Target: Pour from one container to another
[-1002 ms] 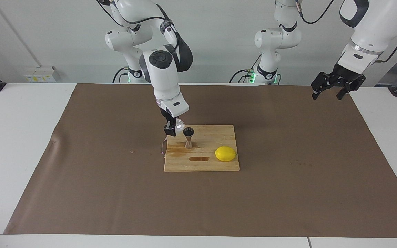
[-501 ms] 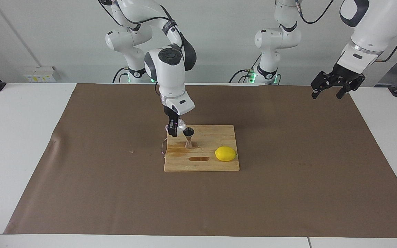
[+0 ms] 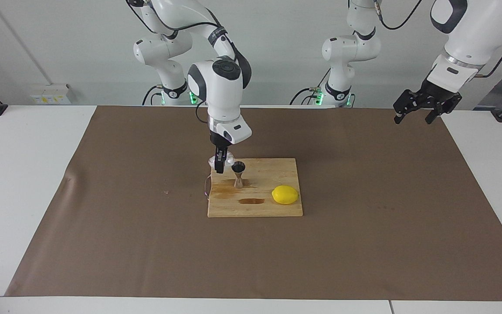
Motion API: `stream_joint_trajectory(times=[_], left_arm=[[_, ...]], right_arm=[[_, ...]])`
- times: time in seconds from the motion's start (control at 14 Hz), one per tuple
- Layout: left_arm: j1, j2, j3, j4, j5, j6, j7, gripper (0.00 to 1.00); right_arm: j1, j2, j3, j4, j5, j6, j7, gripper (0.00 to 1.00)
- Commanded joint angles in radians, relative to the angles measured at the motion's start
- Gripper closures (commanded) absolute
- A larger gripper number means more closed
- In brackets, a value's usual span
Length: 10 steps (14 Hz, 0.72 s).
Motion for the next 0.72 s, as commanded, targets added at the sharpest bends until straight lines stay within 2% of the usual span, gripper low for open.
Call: stream_joint_trajectory(times=[0.0, 0.64], left_arm=[[0.012, -0.035, -0.011, -0.042, 0.010, -0.006, 0.011, 0.00], [0.003, -0.044, -0.008, -0.057, 0.010, -0.003, 0.008, 0.00]], right_arm=[[0.003, -0.008, 0.005, -0.009, -0.040, -0.007, 0.041, 0.62], [0.023, 0.004, 0.007, -0.012, -0.134, -0.011, 0.109, 0.62]])
